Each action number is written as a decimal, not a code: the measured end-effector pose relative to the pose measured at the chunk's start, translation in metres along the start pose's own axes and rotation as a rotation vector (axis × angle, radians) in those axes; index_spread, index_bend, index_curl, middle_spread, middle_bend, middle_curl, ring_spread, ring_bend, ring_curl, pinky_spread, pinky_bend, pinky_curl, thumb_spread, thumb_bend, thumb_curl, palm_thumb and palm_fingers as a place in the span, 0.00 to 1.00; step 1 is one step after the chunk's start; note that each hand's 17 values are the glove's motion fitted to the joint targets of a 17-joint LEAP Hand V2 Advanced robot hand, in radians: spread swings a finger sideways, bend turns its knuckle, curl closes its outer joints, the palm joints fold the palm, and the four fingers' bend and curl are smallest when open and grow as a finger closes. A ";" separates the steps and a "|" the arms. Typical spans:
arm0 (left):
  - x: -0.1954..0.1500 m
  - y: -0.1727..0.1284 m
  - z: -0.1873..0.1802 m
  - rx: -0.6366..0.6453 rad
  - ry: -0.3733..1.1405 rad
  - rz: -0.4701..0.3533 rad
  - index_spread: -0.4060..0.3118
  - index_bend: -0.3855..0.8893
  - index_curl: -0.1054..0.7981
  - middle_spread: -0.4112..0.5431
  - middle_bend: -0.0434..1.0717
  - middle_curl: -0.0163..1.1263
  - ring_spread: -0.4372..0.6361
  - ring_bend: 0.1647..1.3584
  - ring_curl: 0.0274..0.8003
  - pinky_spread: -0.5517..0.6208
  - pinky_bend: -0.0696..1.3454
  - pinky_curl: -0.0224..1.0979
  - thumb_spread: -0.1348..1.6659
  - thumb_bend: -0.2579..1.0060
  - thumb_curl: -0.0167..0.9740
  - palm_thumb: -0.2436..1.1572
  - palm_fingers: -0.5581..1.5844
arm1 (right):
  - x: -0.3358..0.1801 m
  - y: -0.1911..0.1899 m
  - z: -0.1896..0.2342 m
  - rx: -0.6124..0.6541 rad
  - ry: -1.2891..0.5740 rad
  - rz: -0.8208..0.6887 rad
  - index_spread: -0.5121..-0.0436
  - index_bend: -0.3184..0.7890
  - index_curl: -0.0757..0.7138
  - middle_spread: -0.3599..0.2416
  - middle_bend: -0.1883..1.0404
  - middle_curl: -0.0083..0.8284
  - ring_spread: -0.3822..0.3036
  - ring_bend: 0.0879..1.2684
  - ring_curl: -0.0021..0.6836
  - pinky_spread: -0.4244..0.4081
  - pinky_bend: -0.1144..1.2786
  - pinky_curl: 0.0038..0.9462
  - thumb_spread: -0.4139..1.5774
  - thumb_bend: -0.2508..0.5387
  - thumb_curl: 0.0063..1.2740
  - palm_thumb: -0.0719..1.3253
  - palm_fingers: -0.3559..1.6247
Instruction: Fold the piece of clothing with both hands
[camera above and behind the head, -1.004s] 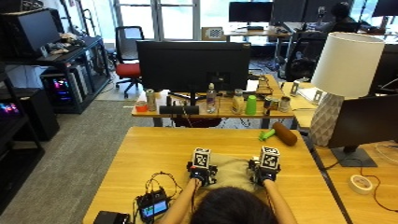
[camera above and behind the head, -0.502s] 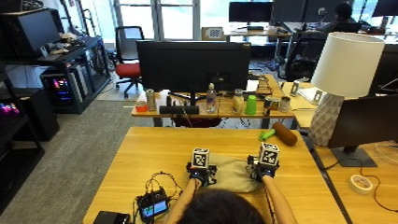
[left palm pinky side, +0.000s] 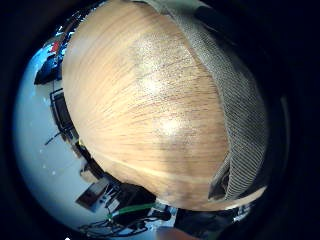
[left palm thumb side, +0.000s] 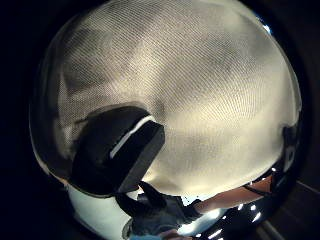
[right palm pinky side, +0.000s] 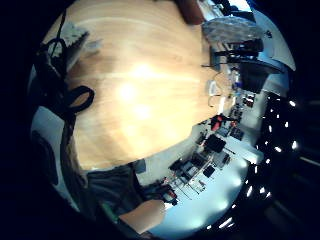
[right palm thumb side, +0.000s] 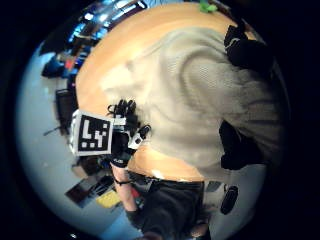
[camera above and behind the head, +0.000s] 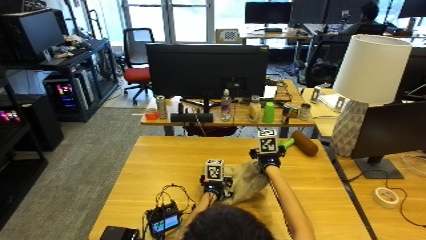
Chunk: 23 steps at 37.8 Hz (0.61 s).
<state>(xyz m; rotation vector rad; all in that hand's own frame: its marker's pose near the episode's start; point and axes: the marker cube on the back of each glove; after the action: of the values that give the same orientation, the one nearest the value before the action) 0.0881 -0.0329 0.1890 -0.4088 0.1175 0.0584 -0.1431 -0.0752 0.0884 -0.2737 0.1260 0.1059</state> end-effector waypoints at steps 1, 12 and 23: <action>0.000 0.000 -0.001 0.007 0.005 0.014 0.40 0.41 0.41 0.67 0.20 0.29 0.78 0.36 0.34 0.80 0.50 0.33 0.64 0.18 0.27 0.22 0.28 | -0.005 0.001 -0.005 0.011 0.031 -0.007 0.42 0.31 0.23 0.39 0.38 0.55 0.23 0.58 0.67 0.11 0.71 0.43 0.69 0.31 0.26 0.84 0.75; -0.023 0.014 -0.038 0.115 0.324 0.098 0.42 0.44 0.43 0.66 0.19 0.28 0.75 0.37 0.33 0.78 0.48 0.32 0.67 0.20 0.28 0.26 0.33 | -0.050 -0.004 -0.033 0.133 0.301 0.076 0.41 0.29 0.19 0.39 0.38 0.56 0.23 0.59 0.68 0.11 0.72 0.44 0.67 0.30 0.27 0.85 0.74; -0.085 0.052 -0.101 0.247 0.187 -0.176 0.45 0.44 0.48 0.62 0.18 0.28 0.69 0.36 0.34 0.74 0.44 0.32 0.75 0.23 0.29 0.36 0.37 | -0.115 0.007 -0.051 0.213 0.387 0.185 0.42 0.25 0.14 0.40 0.37 0.56 0.24 0.61 0.69 0.11 0.75 0.46 0.66 0.30 0.28 0.85 0.72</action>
<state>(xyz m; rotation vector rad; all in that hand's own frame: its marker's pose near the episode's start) -0.0102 -0.0289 0.0869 -0.1756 0.2690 -0.1674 -0.2631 -0.0923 0.0532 -0.0658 0.5443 0.2212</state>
